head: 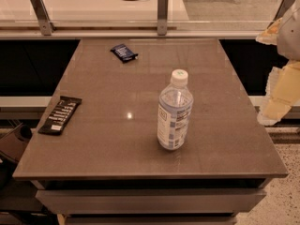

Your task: Move blue plastic bottle near rxbar blueberry

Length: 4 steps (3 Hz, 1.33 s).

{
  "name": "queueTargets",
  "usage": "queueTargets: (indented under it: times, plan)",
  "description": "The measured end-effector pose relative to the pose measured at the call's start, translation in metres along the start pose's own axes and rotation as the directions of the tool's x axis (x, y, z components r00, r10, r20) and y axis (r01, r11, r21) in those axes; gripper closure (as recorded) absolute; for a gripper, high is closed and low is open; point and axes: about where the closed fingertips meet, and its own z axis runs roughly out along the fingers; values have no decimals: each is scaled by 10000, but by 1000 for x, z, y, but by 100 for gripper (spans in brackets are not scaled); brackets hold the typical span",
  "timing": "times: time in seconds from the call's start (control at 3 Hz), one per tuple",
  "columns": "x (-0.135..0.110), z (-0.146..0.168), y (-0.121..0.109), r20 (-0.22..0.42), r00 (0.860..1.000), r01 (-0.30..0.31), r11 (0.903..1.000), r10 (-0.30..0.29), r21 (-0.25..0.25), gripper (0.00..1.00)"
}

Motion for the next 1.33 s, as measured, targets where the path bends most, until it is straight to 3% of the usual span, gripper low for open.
queueTargets:
  times: [0.33, 0.67, 1.0, 1.33]
  plan:
    - [0, 0, 0, 1, 10000, 0, 10000, 0, 2, 0]
    - [-4, 2, 4, 819, 9966, -47, 9999, 60, -166, 0]
    - [-14, 8, 16, 2478, 9687, -80, 9994, 158, -326, 0]
    - [-34, 16, 28, 4068, 9129, -117, 9984, 331, -549, 0]
